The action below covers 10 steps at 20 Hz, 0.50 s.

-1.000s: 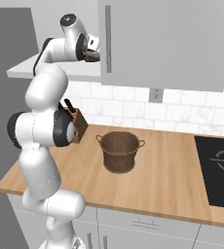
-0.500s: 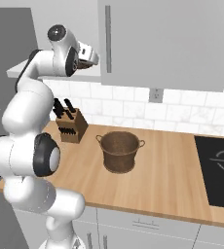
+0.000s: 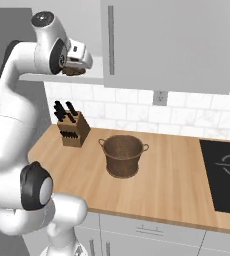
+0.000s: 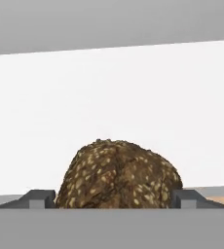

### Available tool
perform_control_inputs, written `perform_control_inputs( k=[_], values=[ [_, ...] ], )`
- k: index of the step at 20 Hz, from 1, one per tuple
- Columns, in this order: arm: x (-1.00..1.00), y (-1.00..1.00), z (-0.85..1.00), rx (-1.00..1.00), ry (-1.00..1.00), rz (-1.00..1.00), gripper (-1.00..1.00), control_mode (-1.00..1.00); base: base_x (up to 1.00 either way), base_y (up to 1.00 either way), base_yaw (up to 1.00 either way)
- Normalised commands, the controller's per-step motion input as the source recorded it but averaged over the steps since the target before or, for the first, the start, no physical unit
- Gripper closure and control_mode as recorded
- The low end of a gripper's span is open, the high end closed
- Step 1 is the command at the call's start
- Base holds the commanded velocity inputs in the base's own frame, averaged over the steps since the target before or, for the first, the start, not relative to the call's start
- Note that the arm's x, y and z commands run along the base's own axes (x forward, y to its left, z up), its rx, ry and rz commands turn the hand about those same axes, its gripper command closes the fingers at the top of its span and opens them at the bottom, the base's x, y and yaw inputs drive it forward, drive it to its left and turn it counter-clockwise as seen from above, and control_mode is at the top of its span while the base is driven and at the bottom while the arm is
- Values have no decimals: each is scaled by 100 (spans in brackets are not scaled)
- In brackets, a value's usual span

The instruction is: Open the cabinet, pick up the bread from the cabinet and place it in the basket. Then move the basket to the dining counter.

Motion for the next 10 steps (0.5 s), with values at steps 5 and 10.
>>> perform_control_inputs(
  k=[5,10],
  values=[
    [-100,-26,-67,0,-2,6,100,-100,0,0,0],
    [-91,-70,-100,0,2,0,100,-100,0,0,0]
  ],
)
